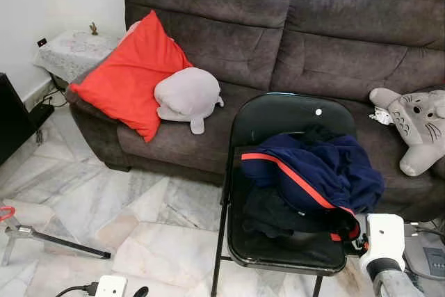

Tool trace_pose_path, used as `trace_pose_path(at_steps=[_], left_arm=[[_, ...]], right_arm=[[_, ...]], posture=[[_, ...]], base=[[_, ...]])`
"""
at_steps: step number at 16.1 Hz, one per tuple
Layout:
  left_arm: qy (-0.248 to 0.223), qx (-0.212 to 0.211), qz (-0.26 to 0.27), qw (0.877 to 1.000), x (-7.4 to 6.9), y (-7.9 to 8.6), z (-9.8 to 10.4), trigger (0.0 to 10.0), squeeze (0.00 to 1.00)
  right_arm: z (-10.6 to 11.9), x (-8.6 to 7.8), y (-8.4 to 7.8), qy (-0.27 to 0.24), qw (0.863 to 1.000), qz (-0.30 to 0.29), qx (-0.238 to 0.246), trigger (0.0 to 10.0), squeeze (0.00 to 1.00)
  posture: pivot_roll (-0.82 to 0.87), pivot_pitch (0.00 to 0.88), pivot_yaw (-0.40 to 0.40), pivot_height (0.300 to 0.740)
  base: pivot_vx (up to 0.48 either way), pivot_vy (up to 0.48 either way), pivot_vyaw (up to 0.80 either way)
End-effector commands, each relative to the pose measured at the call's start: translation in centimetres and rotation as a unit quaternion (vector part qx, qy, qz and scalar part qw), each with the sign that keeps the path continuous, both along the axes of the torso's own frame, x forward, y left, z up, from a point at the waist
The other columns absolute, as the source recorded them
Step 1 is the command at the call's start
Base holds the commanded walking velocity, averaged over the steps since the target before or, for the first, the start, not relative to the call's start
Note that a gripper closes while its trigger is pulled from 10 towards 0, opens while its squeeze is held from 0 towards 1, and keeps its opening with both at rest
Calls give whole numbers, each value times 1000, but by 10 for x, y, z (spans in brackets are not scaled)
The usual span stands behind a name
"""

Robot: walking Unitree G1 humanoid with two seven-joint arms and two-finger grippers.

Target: Hang hanger

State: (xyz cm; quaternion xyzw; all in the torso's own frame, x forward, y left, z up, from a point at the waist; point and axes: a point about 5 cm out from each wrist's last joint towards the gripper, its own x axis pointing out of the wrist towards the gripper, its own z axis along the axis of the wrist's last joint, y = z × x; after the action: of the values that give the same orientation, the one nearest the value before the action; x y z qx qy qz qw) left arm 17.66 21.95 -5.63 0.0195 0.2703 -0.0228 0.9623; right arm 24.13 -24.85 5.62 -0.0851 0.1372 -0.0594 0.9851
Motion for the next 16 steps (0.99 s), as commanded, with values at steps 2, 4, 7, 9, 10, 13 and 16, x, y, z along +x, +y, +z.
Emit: trace_pose_path(at_steps=[2,4,7,9,10,13,16], left_arm=[[6,6,-4,1000,-2,2,-2,10000,0],[5,7,-4,1000,-2,2,-1,10000,0],[5,8,-3,1000,-1,2,-1,10000,0],[8,9,-3,1000,-3,2,-2,10000,0],[8,9,-4,1000,-3,2,-2,10000,0],[9,9,-4,1000,-3,3,-3,10000,0],[10,9,-3,1000,-3,3,-3,10000,0]], right_arm=[[-1,5,-2,7,1000,4,-3,10000,0],[1,13,-3,4,1000,8,-3,10000,0],[2,19,-3,6,1000,21,-2,10000,0],[2,21,-3,4,1000,26,-4,10000,0],[2,22,-3,4,1000,27,-5,10000,0],[1,22,0,4,999,39,-5,0,0],[3,25,3,0,998,58,-27,0,0]], posture=[[-74,71,-41,740],[-72,70,-40,740],[-70,71,-39,740],[-70,71,-38,740],[-70,71,-38,740],[-67,73,-35,740],[-66,71,-34,740]], base=[[0,0,0],[0,0,0],[0,0,0],[0,0,0],[0,0,0],[0,0,0],[0,0,0]])
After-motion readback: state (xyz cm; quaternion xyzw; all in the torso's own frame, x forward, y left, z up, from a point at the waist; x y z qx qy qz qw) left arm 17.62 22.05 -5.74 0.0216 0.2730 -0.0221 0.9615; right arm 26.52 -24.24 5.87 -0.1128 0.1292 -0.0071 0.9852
